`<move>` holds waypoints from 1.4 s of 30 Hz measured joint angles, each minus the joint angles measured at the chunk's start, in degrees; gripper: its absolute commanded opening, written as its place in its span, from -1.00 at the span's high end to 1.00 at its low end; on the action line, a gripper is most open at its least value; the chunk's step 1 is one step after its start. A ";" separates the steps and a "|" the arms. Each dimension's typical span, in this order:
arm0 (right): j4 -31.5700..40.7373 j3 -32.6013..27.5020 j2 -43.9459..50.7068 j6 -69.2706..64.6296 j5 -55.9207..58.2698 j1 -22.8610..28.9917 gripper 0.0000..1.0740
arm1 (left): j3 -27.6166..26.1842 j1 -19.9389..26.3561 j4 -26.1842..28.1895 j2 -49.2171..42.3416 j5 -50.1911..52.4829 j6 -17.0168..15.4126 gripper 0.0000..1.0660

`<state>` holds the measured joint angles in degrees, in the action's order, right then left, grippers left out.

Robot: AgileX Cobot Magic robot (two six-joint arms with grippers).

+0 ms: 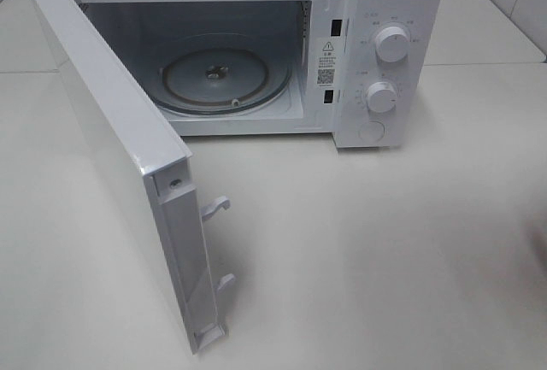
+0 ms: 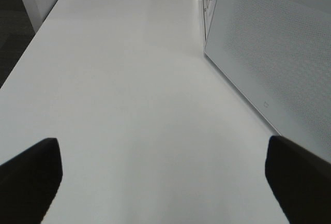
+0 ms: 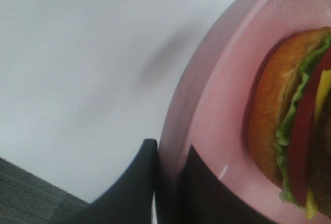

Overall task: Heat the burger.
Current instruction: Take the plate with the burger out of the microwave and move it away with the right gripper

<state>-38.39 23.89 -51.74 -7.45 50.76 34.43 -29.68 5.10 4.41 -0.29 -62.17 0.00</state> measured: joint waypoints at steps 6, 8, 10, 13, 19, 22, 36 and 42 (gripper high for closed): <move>-2.46 0.00 0.00 -10.71 2.12 0.00 1.00 | 0.00 0.00 0.00 0.00 0.00 0.00 -0.89; -2.46 0.00 0.00 -11.52 2.23 0.00 1.00 | 0.00 0.00 0.00 0.00 0.00 0.00 -0.89; -2.52 0.00 0.00 -11.92 2.23 0.00 1.00 | 0.00 0.00 0.00 0.00 0.00 0.00 -0.89; -3.32 0.00 -0.23 -14.61 2.23 0.00 1.00 | 0.00 0.00 0.00 0.00 0.00 0.00 -0.89; -4.58 0.00 -5.44 -21.14 1.20 0.00 1.00 | 0.00 0.00 0.00 0.00 0.00 0.00 -0.89; -5.79 0.00 -9.34 -25.21 -1.49 0.00 1.00 | 0.00 0.00 0.00 0.00 0.00 0.00 -0.89; -10.83 0.11 -22.35 -37.59 -7.33 -0.92 1.00 | 0.00 0.00 0.00 0.00 0.00 0.00 -0.89; -13.01 0.17 -28.99 -42.69 -11.69 -6.47 1.00 | 0.00 0.00 0.00 0.00 0.00 0.00 -0.89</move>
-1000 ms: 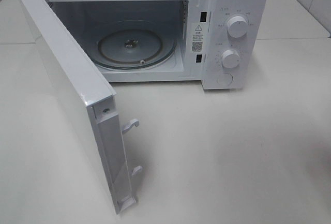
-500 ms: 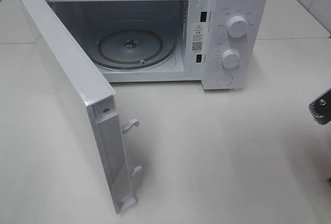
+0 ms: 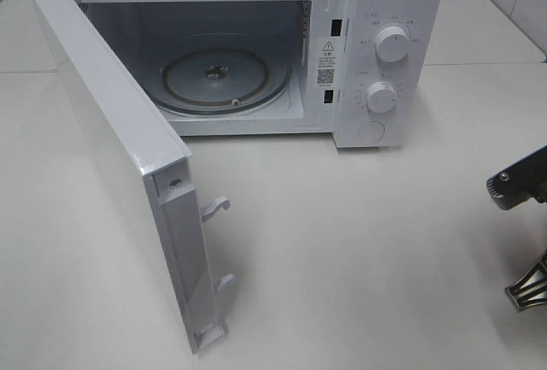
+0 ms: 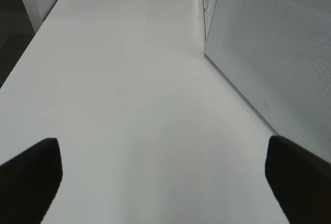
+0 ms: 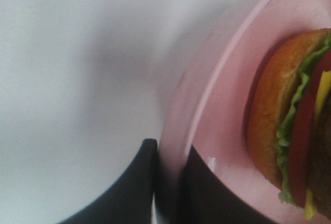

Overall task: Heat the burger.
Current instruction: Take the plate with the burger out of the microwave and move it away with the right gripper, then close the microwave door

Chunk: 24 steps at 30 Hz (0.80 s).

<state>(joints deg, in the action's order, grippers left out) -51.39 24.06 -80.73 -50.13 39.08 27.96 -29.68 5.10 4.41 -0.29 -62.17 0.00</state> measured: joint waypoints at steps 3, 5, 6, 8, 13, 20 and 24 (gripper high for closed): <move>-0.97 0.00 -2.06 -1.32 -2.23 -1.32 1.00 | 0.00 0.00 0.00 0.00 0.00 0.00 -0.89; -2.18 0.06 -3.44 -2.01 -4.13 -2.12 0.99 | 0.00 0.00 0.00 0.00 0.00 0.00 -0.89; -2.75 0.06 -4.87 -2.41 -5.67 -2.64 0.97 | 0.00 0.00 0.00 0.00 0.00 0.00 -0.89; -2.92 0.06 -5.56 -2.64 -6.19 -2.75 0.97 | 0.00 0.00 0.00 0.00 0.00 0.00 -0.89; -2.98 0.06 -6.82 -3.09 -7.05 -2.75 0.88 | 0.00 0.00 0.00 0.00 0.00 0.00 -0.89; -3.21 1.66 -6.82 -3.09 -6.42 -2.81 0.51 | 0.00 0.00 0.00 0.00 0.00 0.00 -0.89; 0.29 4.13 -6.82 -2.41 -5.27 -2.86 0.16 | 0.00 0.00 0.00 0.00 0.00 0.00 -0.89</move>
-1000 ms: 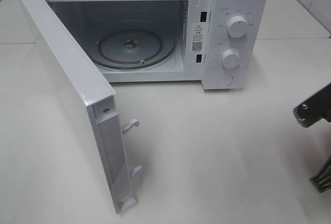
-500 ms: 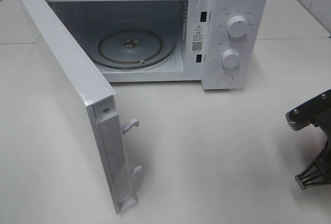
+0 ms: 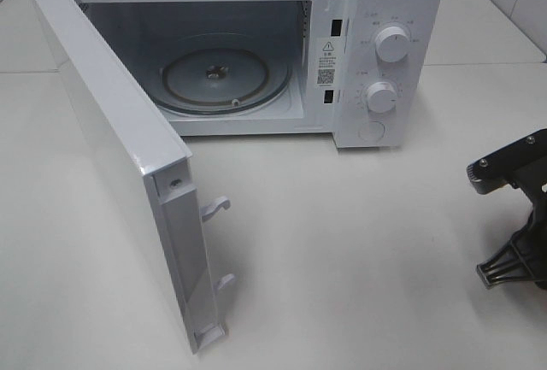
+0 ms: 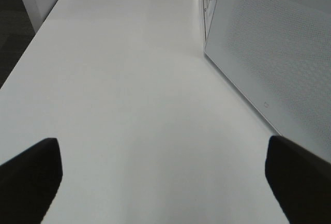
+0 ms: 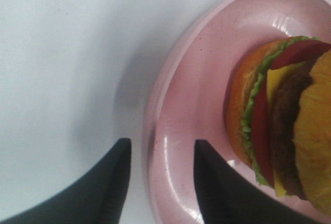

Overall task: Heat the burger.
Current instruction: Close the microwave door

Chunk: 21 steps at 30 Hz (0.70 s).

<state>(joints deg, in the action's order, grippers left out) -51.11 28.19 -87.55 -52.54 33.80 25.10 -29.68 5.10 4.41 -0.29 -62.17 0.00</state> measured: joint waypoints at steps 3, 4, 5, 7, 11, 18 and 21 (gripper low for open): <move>5.84 1.55 0.00 2.81 0.11 0.00 0.09 | 0.00 0.00 0.00 0.00 0.00 0.00 -0.89; 5.84 1.55 0.00 2.81 0.11 0.00 0.09 | 0.00 0.00 0.00 0.00 0.00 0.00 -0.89; 11.06 2.23 0.63 5.96 0.11 0.00 0.09 | 0.00 0.00 0.00 0.00 0.00 0.00 -0.89; 13.58 2.52 1.15 8.19 0.11 0.00 0.09 | 0.00 0.00 0.00 0.00 0.00 0.00 -0.89; 24.01 3.72 7.22 21.89 -0.23 0.00 -0.07 | 0.00 0.00 0.00 0.00 0.00 0.00 -0.89; 34.03 5.96 18.62 35.07 -0.06 0.00 -0.57 | 0.00 0.00 0.00 0.00 0.00 0.00 -0.89; 38.56 6.82 25.38 38.62 1.49 0.00 -0.62 | 0.00 0.00 0.00 0.00 0.00 0.00 -0.89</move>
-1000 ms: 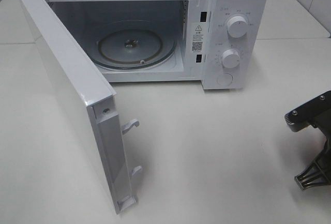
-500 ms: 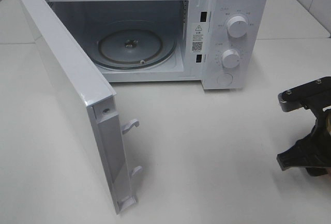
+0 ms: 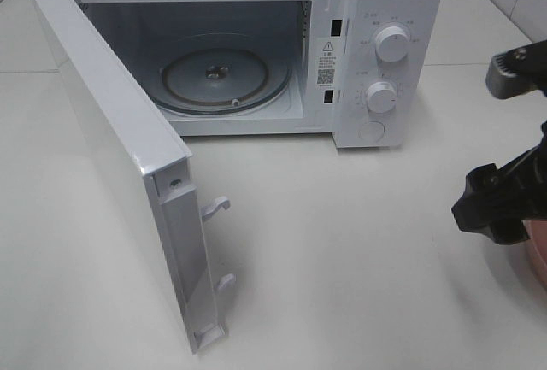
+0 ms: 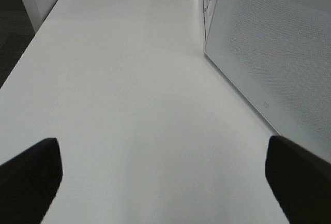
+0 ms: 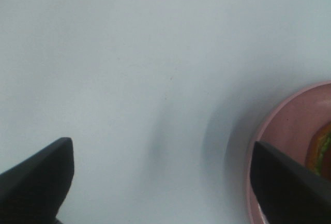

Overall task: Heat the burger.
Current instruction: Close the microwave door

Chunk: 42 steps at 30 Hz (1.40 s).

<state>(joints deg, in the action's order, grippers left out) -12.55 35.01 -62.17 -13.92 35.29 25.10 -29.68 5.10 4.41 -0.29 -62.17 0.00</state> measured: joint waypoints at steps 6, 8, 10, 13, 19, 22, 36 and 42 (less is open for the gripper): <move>2.12 0.06 6.59 1.89 6.59 0.00 -0.54 | 0.00 0.00 0.00 0.00 0.00 0.00 -0.89; 2.18 0.06 8.59 2.64 8.19 0.00 -0.53 | 0.00 0.00 0.00 0.00 0.00 0.00 -0.89; 2.35 0.06 9.34 2.81 8.65 0.00 -0.51 | 0.00 0.00 0.00 0.00 0.00 0.00 -0.89; 3.50 0.06 13.18 4.18 11.17 0.00 -0.50 | 0.00 0.00 0.00 0.00 0.00 0.00 -0.89; 4.87 0.06 19.42 4.24 14.73 0.00 -0.41 | 0.00 0.00 0.00 0.00 0.00 0.00 -0.89; 4.87 0.06 23.49 4.24 14.78 0.00 -0.41 | 0.00 0.00 0.00 0.00 0.00 0.00 -0.89; 4.98 -4.58 41.77 8.71 17.53 -12.32 -0.43 | 0.00 0.00 0.00 0.00 0.00 0.00 -0.89; 6.47 -5.79 50.88 10.20 18.33 -17.19 -0.42 | 0.00 0.00 0.00 0.00 0.00 0.00 -0.89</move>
<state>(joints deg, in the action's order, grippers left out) -6.07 29.22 -11.29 -3.72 53.63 7.91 -29.68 5.10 4.41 -0.29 -62.17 0.00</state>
